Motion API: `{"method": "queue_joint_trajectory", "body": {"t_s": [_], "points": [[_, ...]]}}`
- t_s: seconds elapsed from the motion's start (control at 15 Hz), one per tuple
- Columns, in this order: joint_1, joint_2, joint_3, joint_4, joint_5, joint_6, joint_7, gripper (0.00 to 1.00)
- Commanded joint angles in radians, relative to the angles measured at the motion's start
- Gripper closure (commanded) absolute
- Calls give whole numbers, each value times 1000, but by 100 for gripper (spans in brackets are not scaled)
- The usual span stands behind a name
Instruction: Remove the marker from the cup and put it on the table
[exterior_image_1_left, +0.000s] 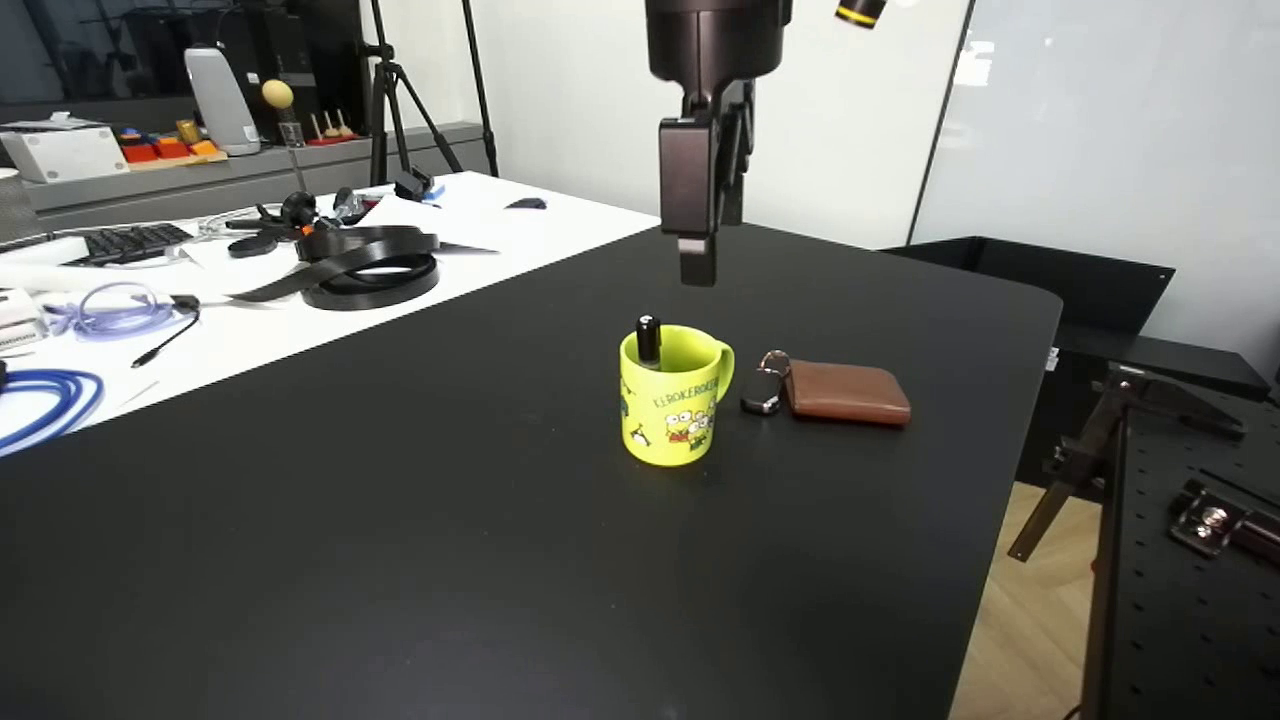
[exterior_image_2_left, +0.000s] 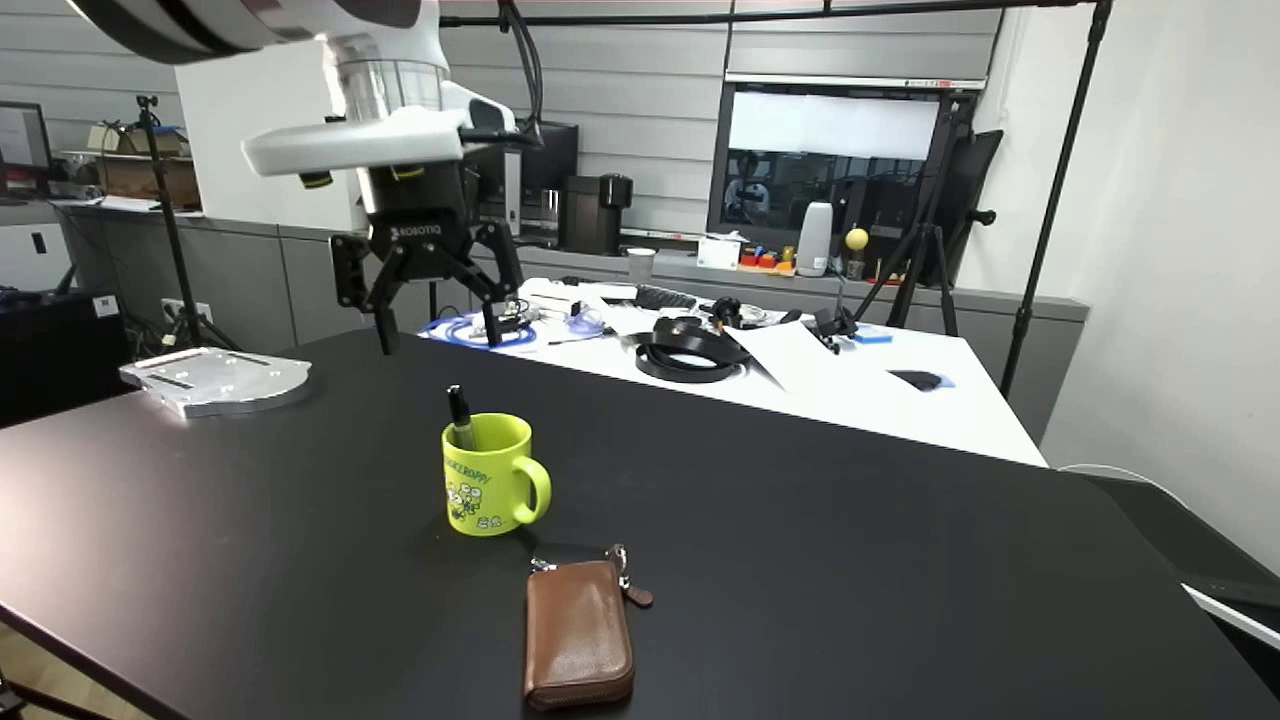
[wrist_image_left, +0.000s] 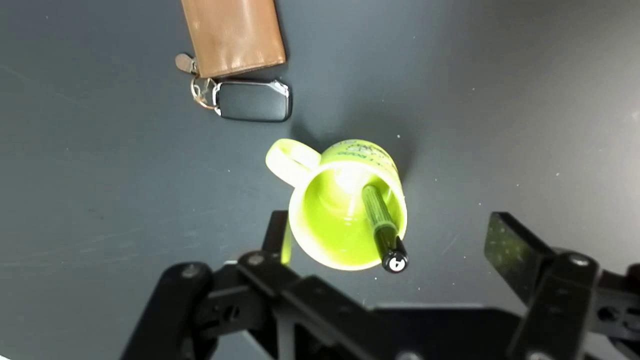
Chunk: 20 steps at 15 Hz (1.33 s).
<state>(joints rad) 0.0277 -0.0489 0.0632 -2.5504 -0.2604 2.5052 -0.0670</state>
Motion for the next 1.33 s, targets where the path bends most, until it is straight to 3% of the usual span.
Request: {"method": "queue_joint_trajectory", "body": {"t_s": [0.0,0.07,0.13,0.87,0.93,1.0,1.13,1.27], "points": [[6,111,-3,63,-66,61,46,0],[8,138,-7,79,-78,66,49,0],[11,76,-6,28,-37,56,7,0],[28,202,-11,91,-61,69,20,0],[30,210,-14,95,-66,69,23,5],[31,218,-16,99,-69,68,23,26],[32,232,-23,108,-78,70,28,30],[34,247,-31,119,-90,73,34,45]]}}
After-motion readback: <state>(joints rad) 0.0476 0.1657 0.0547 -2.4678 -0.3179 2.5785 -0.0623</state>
